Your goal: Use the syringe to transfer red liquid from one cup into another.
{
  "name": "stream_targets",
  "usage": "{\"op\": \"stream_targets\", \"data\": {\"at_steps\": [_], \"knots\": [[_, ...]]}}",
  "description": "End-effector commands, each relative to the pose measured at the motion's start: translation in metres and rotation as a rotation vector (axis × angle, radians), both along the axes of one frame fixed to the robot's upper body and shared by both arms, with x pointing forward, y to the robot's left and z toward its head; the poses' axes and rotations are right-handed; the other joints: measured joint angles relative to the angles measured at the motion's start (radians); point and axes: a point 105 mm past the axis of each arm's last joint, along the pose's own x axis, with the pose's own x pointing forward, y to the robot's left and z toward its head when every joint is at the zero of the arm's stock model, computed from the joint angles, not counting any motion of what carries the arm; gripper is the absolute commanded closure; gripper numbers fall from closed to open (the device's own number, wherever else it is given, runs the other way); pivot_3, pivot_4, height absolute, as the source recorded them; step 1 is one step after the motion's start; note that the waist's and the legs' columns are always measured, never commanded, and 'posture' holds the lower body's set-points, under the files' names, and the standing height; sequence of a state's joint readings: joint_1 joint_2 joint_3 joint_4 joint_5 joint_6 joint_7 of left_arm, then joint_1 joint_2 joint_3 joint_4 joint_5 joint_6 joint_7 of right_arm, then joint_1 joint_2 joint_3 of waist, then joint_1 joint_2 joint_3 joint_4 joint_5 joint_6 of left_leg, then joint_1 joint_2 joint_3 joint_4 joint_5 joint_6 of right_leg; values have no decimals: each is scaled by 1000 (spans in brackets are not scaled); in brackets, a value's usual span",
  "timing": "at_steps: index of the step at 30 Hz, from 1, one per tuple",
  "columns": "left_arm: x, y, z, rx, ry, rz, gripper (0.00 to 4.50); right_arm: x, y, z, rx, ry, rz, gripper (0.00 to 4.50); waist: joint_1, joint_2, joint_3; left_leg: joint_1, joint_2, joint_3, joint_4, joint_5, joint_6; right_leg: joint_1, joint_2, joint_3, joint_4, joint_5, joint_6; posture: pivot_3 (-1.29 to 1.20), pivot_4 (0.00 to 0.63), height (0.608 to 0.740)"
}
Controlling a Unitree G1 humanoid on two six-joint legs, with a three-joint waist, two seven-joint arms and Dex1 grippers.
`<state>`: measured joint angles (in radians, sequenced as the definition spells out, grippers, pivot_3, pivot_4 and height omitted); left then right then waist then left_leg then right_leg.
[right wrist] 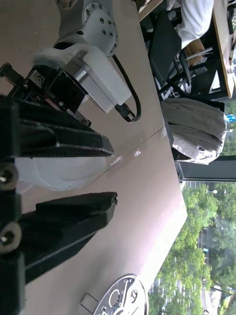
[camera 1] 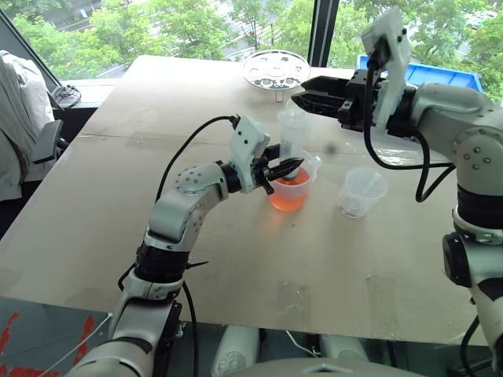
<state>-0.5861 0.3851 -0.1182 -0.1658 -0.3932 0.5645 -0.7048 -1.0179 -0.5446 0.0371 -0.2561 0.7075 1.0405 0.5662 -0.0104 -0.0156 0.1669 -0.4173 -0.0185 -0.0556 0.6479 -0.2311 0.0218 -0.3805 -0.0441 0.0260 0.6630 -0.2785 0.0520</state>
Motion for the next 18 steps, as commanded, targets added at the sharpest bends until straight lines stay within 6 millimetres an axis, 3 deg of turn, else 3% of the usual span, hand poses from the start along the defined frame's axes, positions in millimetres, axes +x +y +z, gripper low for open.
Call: {"op": "stream_targets", "data": {"at_steps": [1, 8, 10, 14, 18], "knots": [[-6, -7, 12, -20, -45, -34, 3103, -4, -1, 9, -28, -56, -1, 4454, 0, 0, 0, 0, 0, 0, 0, 0, 0, 0, 0, 0, 0, 0, 0, 0, 150, 740], [-5, -6, 14, -20, -54, -32, 3103, -5, -2, 5, -42, -18, 19, 4454, 0, 0, 0, 0, 0, 0, 0, 0, 0, 0, -1, 0, 0, 0, 0, 0, 150, 740], [-5, -6, 15, -19, -56, -33, 3103, -6, -2, 7, -36, -8, 34, 3945, 0, 0, 0, 0, -1, -1, 0, 0, 0, 0, -1, 0, 0, 0, 0, 0, 150, 740], [-5, -6, 15, -18, -59, -35, 3103, 0, -6, 8, -52, -34, -26, 2352, 0, 0, 0, 0, -1, -1, 0, 0, 0, 0, -1, -1, 0, 0, 0, 0, 150, 740], [-5, -7, 15, -17, -60, -36, 3103, 0, -6, 6, -58, -35, -28, 2352, 0, 0, 0, 0, -1, -1, 0, 0, 0, 0, -1, 0, 0, 0, 0, 0, 150, 740]]}}
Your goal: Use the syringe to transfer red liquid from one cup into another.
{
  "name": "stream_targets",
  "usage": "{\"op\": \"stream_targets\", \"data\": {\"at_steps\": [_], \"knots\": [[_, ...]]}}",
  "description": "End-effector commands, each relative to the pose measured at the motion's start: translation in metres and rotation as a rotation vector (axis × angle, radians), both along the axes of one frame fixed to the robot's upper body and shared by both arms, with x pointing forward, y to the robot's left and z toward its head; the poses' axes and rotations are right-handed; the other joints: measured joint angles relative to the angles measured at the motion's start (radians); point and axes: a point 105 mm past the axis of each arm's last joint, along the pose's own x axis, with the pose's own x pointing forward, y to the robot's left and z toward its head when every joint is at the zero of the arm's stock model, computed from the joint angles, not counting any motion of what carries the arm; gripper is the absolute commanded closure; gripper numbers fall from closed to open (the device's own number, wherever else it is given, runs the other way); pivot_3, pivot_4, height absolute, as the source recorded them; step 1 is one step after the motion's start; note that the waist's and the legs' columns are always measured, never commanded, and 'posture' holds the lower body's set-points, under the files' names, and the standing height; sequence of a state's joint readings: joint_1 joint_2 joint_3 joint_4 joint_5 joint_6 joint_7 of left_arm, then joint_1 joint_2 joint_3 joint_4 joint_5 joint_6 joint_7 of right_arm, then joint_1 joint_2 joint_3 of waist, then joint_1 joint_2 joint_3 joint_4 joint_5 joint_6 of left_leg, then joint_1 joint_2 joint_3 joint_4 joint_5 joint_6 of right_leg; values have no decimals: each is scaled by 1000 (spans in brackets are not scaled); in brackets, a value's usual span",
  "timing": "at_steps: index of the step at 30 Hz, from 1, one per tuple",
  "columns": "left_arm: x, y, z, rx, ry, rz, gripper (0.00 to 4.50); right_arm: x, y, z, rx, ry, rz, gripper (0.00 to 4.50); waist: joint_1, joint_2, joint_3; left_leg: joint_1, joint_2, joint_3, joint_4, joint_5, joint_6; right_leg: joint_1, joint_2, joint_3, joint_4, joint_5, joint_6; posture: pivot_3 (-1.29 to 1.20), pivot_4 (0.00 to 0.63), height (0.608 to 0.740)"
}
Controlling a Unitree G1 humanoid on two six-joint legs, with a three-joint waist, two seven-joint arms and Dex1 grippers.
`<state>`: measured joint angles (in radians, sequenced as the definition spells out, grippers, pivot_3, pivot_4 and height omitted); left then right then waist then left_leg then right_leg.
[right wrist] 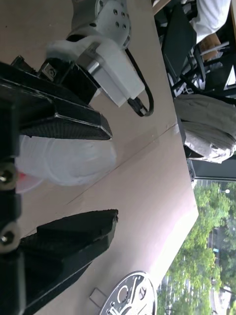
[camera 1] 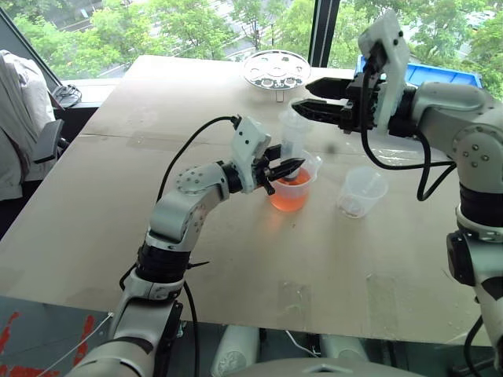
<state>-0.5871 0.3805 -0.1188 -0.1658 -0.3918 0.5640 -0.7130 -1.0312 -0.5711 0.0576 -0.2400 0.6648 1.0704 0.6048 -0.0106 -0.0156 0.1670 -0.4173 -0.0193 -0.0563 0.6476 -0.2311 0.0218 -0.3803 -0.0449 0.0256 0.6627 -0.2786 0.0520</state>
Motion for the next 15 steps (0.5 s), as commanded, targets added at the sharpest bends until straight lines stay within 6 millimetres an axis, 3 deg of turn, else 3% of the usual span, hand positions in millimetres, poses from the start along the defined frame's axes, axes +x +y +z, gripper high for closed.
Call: {"op": "stream_targets", "data": {"at_steps": [1, 7, 10, 13, 15], "knots": [[-4, -5, 15, -15, -60, -26, 3103, -4, -1, 11, -1, -55, -5, 2352, 0, 0, 0, 0, 0, 0, 0, 0, 0, 0, 0, 0, 0, 0, 0, 0, 150, 740], [-4, -4, 15, -11, -65, -25, 3103, -1, -2, 6, -29, -53, -19, 2352, 0, 0, 0, 0, 0, 0, 0, 0, 0, 0, 0, 0, 0, 0, 0, 0, 150, 740], [-5, -4, 16, -10, -63, -27, 3103, 0, -1, 7, -21, -59, -20, 3069, 0, 0, 0, 0, 0, 0, 0, 0, 0, 0, 0, 0, 0, 0, 0, 0, 150, 740], [-5, -5, 16, -13, -57, -29, 3103, -1, 2, 9, -10, -60, -4, 4462, 0, 0, 0, 0, 0, 0, 0, 0, 0, 0, 0, 0, 0, 0, 0, 0, 150, 740], [-5, -5, 16, -14, -50, -32, 3103, -3, 3, 9, -10, -62, 7, 4462, 0, 0, 0, 0, 0, 0, 0, 0, 0, 0, 0, 0, 0, 0, 0, 0, 150, 740]]}}
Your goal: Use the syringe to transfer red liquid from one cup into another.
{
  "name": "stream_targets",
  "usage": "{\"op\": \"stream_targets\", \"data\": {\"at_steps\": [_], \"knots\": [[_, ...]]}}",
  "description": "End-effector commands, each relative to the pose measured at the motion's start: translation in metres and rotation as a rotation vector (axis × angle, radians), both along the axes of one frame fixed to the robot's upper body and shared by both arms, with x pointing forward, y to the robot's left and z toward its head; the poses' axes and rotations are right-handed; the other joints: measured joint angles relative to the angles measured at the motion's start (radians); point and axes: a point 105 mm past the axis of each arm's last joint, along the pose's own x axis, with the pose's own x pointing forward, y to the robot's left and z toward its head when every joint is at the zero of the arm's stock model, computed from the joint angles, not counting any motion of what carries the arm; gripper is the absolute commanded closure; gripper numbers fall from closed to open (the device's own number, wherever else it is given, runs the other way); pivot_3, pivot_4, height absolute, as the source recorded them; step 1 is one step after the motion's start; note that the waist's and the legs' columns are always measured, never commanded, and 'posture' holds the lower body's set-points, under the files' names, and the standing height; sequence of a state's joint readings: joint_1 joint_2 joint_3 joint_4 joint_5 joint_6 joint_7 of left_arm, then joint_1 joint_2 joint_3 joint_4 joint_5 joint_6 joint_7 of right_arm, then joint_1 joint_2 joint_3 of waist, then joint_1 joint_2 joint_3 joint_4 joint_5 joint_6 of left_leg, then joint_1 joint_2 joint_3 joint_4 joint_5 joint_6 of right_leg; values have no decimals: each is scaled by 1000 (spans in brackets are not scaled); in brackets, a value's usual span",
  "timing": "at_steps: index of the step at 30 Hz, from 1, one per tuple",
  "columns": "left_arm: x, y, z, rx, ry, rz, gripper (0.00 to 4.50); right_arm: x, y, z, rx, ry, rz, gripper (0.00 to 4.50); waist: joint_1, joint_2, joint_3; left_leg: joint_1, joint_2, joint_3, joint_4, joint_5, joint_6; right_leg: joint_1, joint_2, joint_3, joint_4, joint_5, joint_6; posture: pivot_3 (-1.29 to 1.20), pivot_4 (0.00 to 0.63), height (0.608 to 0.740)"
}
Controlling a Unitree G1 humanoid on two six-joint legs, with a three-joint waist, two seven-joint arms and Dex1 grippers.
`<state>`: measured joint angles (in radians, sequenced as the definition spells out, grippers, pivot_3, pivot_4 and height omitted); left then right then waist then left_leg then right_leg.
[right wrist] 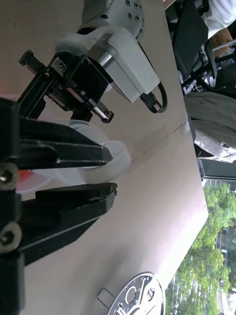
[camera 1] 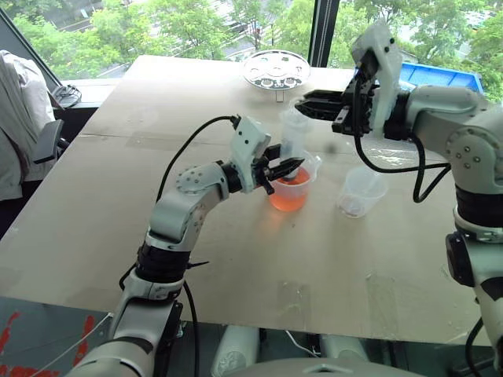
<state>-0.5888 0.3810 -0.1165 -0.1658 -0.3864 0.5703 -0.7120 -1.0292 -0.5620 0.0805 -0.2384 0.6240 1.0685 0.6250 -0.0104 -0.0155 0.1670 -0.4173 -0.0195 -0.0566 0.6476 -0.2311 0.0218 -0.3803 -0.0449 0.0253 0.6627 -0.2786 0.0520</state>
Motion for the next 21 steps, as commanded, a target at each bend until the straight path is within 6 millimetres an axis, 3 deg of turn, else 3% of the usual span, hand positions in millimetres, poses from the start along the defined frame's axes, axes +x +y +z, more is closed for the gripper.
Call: {"op": "stream_targets", "data": {"at_steps": [1, 6, 14, 21], "knots": [[-6, -6, 16, -19, -48, -40, 3103, -5, 0, 15, 18, -65, 13, 4462, 0, 0, 0, 0, 0, 0, 0, 0, 0, 0, 0, 0, 0, 0, 0, 0, 150, 740], [-5, -6, 13, -11, -32, -45, 3103, -8, 3, 17, 21, -90, 32, 4462, -1, 0, 0, 0, 0, 0, 0, 0, 0, 0, 0, 0, 0, 0, 0, 0, 150, 740], [-8, -5, 9, -13, -1, -60, 3103, -1, -4, 42, 77, -180, -21, 4462, -2, 0, 0, 0, 0, 0, 0, 0, 0, 0, 0, 0, 0, 0, 0, 0, 150, 740], [-8, -5, 8, -14, 10, -65, 3103, -1, -4, 47, 79, -199, -17, 4462, -2, 0, 0, 0, 0, 0, 0, 0, 0, 0, 0, 0, 0, 0, 0, 0, 150, 740]]}}
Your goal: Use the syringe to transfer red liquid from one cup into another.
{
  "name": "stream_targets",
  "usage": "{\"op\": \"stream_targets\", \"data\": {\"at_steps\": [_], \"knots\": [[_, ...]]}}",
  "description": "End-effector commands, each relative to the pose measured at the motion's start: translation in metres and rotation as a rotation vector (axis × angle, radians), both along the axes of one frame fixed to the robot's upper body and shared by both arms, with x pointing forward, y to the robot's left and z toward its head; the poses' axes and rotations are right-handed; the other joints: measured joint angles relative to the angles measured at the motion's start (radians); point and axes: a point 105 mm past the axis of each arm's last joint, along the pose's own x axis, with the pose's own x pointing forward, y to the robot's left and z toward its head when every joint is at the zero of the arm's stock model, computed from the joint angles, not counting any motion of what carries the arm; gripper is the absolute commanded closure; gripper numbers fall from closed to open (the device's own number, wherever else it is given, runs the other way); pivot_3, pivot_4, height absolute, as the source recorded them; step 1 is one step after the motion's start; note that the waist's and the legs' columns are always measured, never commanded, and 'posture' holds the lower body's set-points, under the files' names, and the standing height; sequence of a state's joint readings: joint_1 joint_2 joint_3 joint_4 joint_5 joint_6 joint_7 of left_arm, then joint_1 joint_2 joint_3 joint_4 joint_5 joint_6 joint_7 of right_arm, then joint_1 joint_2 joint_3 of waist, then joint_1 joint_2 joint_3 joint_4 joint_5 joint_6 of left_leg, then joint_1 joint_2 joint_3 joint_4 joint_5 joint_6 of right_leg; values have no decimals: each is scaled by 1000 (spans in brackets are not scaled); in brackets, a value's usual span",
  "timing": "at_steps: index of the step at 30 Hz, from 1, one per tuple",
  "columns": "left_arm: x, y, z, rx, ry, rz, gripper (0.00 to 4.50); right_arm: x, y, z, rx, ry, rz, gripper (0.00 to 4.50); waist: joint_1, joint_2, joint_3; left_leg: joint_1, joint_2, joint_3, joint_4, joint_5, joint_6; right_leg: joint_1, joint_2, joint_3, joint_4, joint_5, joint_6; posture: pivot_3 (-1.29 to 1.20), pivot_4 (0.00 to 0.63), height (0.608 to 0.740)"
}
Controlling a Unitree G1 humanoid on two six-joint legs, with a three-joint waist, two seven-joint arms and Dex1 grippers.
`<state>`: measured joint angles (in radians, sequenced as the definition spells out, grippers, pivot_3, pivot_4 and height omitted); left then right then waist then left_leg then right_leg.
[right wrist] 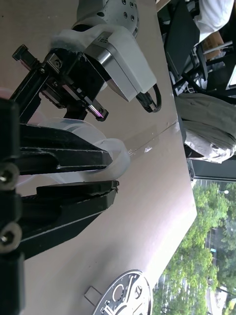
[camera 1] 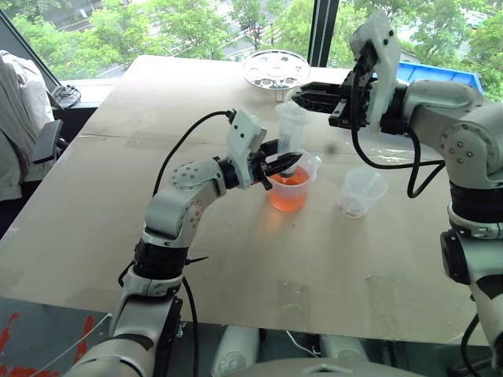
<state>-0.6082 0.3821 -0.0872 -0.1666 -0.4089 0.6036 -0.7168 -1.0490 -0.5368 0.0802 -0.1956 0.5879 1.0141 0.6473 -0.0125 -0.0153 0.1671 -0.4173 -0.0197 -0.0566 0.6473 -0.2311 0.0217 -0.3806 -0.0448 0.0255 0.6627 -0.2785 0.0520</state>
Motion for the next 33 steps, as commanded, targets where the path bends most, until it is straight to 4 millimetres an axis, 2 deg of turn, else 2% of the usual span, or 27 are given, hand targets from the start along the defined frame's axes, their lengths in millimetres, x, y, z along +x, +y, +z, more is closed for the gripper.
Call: {"op": "stream_targets", "data": {"at_steps": [1, 33], "knots": [[-10, -9, 0, 7, 1, -69, 3103, -6, -7, 39, 55, -167, -31, 4462, 0, 0, 0, 0, 0, 0, 0, 0, 0, 0, 0, 0, 0, 0, 0, 0, 150, 740], [-15, -10, -9, 12, 44, -85, 3103, 2, -22, 66, 69, -241, -93, 4462, -1, 0, 0, 0, 0, 0, 0, 0, 0, 0, 0, 0, 0, 0, 0, 0, 150, 740]]}}
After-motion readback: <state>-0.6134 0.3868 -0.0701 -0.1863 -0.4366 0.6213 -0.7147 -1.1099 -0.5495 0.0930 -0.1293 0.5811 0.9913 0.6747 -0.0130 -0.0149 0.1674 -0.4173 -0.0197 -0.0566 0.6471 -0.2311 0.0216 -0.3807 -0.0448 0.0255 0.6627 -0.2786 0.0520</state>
